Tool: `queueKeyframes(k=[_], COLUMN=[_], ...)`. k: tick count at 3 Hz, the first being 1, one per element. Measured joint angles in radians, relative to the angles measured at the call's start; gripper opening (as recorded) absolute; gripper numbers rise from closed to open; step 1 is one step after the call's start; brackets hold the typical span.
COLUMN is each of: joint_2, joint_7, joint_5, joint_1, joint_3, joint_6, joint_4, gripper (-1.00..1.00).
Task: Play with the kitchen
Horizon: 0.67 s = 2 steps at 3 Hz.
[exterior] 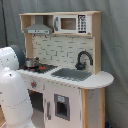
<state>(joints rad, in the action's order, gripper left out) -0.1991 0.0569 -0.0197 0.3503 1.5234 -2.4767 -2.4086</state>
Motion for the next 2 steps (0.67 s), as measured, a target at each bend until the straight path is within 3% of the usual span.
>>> queueKeyframes(k=[2], joint_2=[-0.189], joint_7=[0.041], joint_5=[0.000], joint_1=[-0.001], joint_3=[-0.054], joint_6=[0.037], joint_4=[0.027], gripper=[1.00])
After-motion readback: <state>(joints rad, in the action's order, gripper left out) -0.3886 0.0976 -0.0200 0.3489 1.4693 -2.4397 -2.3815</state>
